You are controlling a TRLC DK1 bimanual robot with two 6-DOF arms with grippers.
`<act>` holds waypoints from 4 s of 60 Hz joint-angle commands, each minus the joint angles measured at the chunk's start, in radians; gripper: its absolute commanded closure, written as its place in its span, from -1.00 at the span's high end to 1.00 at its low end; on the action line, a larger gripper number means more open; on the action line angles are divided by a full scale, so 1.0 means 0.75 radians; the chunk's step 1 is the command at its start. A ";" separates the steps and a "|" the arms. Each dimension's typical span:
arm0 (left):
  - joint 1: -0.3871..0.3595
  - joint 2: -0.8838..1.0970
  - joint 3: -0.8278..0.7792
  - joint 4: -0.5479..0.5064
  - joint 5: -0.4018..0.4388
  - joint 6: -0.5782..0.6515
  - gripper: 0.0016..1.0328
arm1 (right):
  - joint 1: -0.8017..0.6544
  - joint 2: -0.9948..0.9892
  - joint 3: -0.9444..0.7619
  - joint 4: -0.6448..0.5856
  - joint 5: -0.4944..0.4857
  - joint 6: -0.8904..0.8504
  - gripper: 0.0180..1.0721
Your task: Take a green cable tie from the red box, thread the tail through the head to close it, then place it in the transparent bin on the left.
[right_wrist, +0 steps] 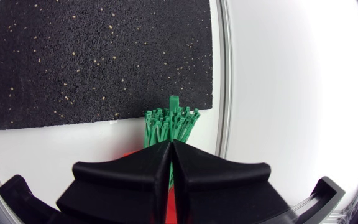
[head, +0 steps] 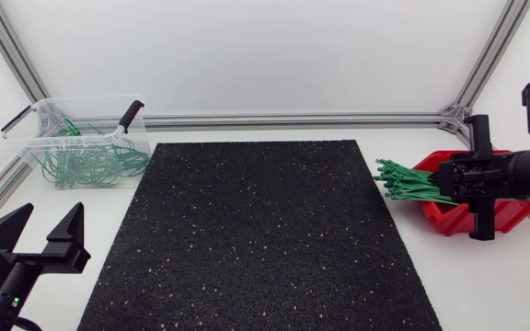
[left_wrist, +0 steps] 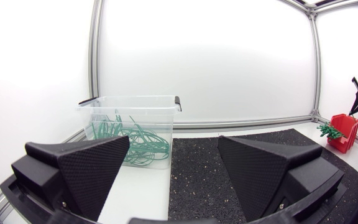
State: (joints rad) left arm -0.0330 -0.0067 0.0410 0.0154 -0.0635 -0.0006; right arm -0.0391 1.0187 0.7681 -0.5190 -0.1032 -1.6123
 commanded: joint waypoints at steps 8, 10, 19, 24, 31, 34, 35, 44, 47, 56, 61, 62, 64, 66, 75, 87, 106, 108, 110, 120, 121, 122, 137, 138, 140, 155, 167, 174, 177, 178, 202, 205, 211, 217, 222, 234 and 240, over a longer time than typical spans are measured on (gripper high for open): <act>0.009 -0.005 -0.051 -0.041 0.001 -0.016 0.92 | 0.300 -0.100 0.117 -0.126 0.226 0.293 -0.89; 0.011 -0.003 -0.051 -0.041 0.001 -0.016 0.93 | 0.365 -0.127 0.111 -0.134 0.268 0.313 -0.89; 0.009 -0.003 -0.051 -0.041 0.001 -0.016 0.93 | 0.694 -0.168 0.158 -0.232 0.471 0.509 -0.89; 0.011 -0.003 -0.051 -0.041 0.001 -0.016 0.93 | 0.872 -0.135 0.217 -0.306 0.555 0.667 -0.89; 0.013 -0.003 -0.051 -0.041 0.001 -0.016 0.93 | 1.079 -0.057 0.285 -0.398 0.590 0.865 -0.89; 0.013 -0.003 -0.049 -0.041 0.001 -0.016 0.93 | 1.140 0.004 0.328 -0.453 0.588 0.988 -0.89; 0.013 -0.003 -0.051 -0.043 0.001 -0.016 0.92 | 1.159 0.024 0.342 -0.462 0.579 1.027 -0.89; 0.019 -0.005 -0.046 -0.055 0.029 -0.012 0.93 | 1.142 0.204 0.477 -0.560 0.354 1.291 -0.89; 0.024 -0.005 -0.046 -0.066 0.062 -0.012 0.93 | 1.110 0.255 0.522 -0.601 0.242 1.330 -0.89; 0.003 0.001 -0.046 -0.066 0.064 -0.012 0.93 | 0.989 0.384 0.557 -0.635 -0.120 1.399 -0.89; -0.021 0.003 -0.042 -0.066 0.068 -0.012 0.93 | 0.942 0.460 0.555 -0.631 -0.265 1.440 -0.89; -0.028 0.003 -0.042 -0.064 0.070 -0.009 0.93 | 0.928 0.476 0.557 -0.629 -0.300 1.442 -0.89; -0.038 0.009 -0.038 -0.062 0.074 -0.009 0.93 | 0.889 0.507 0.561 -0.617 -0.380 1.444 -0.89; -0.042 0.019 -0.032 -0.062 0.077 -0.012 0.93 | 0.858 0.536 0.571 -0.615 -0.439 1.444 -0.89; -0.042 0.123 0.035 -0.078 0.148 -0.065 0.93 | 0.760 0.642 0.598 -0.613 -0.711 1.450 -0.89; -0.038 0.265 0.129 -0.078 0.259 -0.138 0.93 | 0.711 0.705 0.547 -0.562 -1.014 1.456 -0.89; -0.036 0.553 0.334 -0.068 0.592 -0.284 0.93 | 0.617 0.712 0.393 -0.347 -1.315 1.497 -0.89; -0.038 0.580 0.356 -0.068 0.641 -0.300 0.93 | 0.608 0.709 0.377 -0.337 -1.349 1.497 -0.89; -0.040 0.614 0.389 -0.068 0.694 -0.312 0.93 | 0.604 0.703 0.365 -0.329 -1.378 1.495 -0.89; -0.116 0.813 0.524 -0.059 0.903 -0.337 0.93 | 0.570 0.679 0.354 -0.304 -1.490 1.518 -0.89; -0.132 0.837 0.538 -0.055 0.915 -0.337 0.93 | 0.566 0.681 0.358 -0.304 -1.499 1.524 -0.89; -0.148 0.860 0.553 -0.051 0.925 -0.337 0.93 | 0.561 0.681 0.363 -0.304 -1.509 1.528 -0.89; -0.248 1.185 0.763 0.051 1.220 -0.443 0.93 | 0.529 0.712 0.453 -0.312 -1.603 1.579 -0.89; -0.263 1.201 0.778 0.059 1.226 -0.447 0.93 | 0.529 0.716 0.457 -0.314 -1.609 1.585 -0.89; -0.289 1.226 0.794 0.076 1.228 -0.457 0.93 | 0.527 0.722 0.467 -0.314 -1.623 1.589 -0.89; -0.449 1.410 0.886 0.186 1.265 -0.461 0.92 | 0.512 0.773 0.512 -0.314 -1.711 1.614 -0.89; -0.514 1.516 0.966 0.211 1.369 -0.521 0.92 | 0.502 0.781 0.520 -0.314 -1.732 1.620 -0.89; -0.549 1.602 1.021 0.243 1.398 -0.554 0.92 | 0.506 0.783 0.516 -0.312 -1.736 1.622 -0.89; -0.555 1.639 1.042 0.278 1.418 -0.586 0.92 | 0.508 0.785 0.516 -0.310 -1.738 1.622 -0.89; -0.559 1.649 1.046 0.288 1.422 -0.592 0.92 | 0.508 0.785 0.516 -0.310 -1.738 1.622 -0.89; -0.613 1.807 1.105 0.472 1.457 -0.719 0.92 | 0.482 0.761 0.510 -0.300 -1.758 1.622 -0.89; -0.623 1.815 1.105 0.487 1.457 -0.731 0.92 | 0.482 0.771 0.514 -0.300 -1.758 1.622 -0.89; -0.637 1.821 1.107 0.511 1.457 -0.762 0.90 | 0.484 0.779 0.514 -0.286 -1.758 1.622 -0.89; -0.639 1.823 1.105 0.519 1.459 -0.778 0.86 | 0.486 0.777 0.524 -0.284 -1.758 1.622 -0.89; -0.641 1.823 1.091 0.525 1.461 -0.776 0.81 | 0.490 0.775 0.530 -0.284 -1.758 1.622 -0.89; -0.643 1.829 1.076 0.530 1.461 -0.778 0.49 | 0.494 0.781 0.534 -0.277 -1.758 1.622 -0.89; -0.649 1.841 1.078 0.534 1.461 -0.778 0.48 | 0.496 0.777 0.530 -0.275 -1.756 1.622 -0.89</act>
State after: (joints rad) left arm -0.5087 1.3499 0.8391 0.3954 1.0172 -0.5575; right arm 0.3264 1.5852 1.1469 -0.7288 -1.4136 -0.4110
